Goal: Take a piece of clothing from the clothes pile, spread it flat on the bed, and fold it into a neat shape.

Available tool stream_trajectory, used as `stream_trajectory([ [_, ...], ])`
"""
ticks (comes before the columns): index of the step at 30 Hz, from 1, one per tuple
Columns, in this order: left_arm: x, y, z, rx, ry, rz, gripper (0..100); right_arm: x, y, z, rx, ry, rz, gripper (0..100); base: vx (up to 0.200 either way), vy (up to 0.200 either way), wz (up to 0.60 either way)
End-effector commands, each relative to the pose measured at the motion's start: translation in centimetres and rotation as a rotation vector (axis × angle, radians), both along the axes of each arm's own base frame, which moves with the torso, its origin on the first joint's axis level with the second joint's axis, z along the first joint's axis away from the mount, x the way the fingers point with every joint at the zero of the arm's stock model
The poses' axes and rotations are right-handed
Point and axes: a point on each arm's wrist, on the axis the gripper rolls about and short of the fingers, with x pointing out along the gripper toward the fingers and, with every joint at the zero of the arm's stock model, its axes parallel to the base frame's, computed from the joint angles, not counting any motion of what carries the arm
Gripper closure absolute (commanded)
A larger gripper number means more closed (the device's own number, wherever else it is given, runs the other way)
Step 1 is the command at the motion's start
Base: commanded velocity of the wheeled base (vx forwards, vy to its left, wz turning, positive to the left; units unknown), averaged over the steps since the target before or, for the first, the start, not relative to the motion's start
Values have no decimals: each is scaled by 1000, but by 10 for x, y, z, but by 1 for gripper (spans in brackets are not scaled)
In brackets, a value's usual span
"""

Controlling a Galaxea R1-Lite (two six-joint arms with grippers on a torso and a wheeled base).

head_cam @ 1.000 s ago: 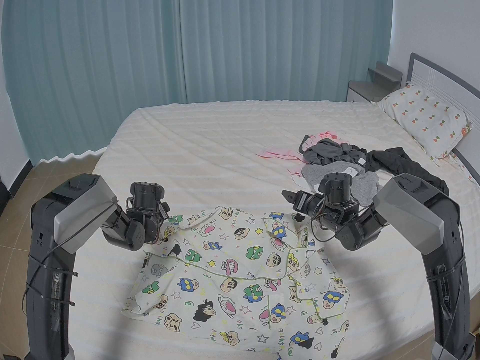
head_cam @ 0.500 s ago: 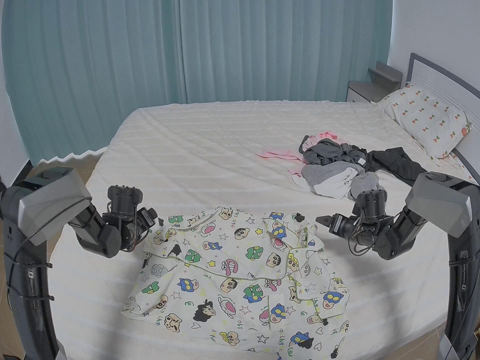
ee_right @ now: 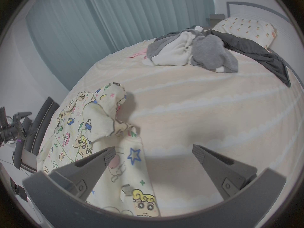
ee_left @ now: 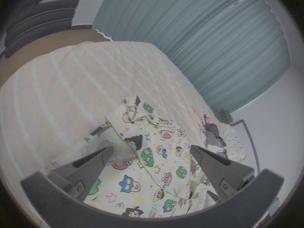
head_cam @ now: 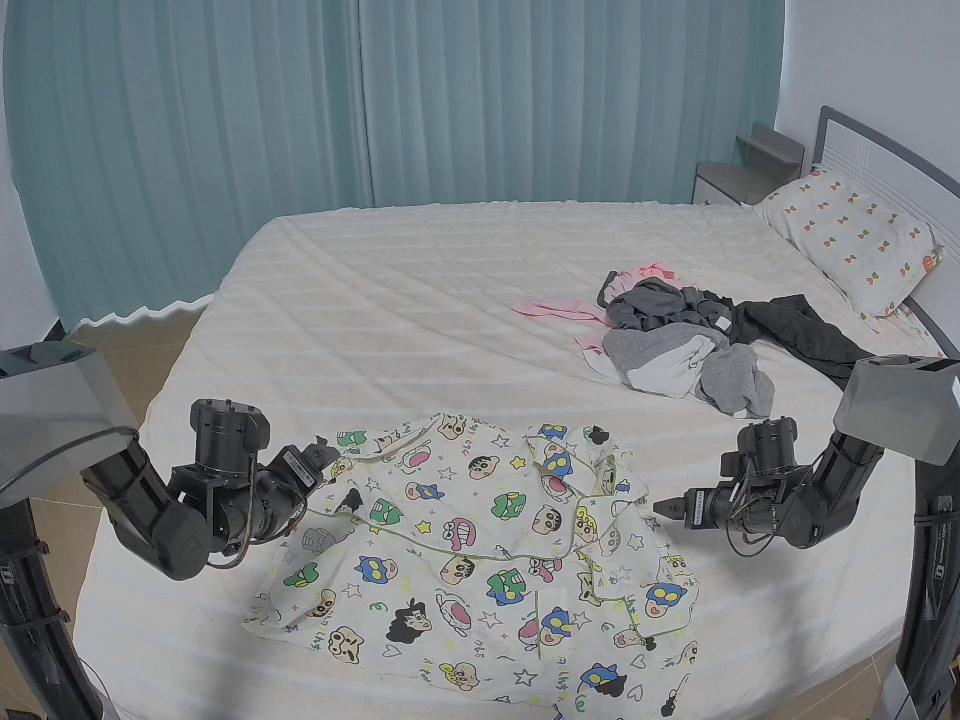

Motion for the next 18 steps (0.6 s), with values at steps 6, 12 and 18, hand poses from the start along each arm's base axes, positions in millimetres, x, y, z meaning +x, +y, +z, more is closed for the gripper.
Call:
stream_trajectory([
  [6, -13, -14, -21, -19, 41, -35, 0, 14, 29, -11, -45, 62, 52, 0, 0, 0, 0],
  [12, -13, -14, -22, -18, 42, -35, 0, 15, 30, -12, -60, 107, 57, 0, 0, 0, 0],
  [18, -16, -13, -28, -10, 67, -33, 0, 14, 20, -9, -65, 114, 26, 0, 0, 0, 0],
])
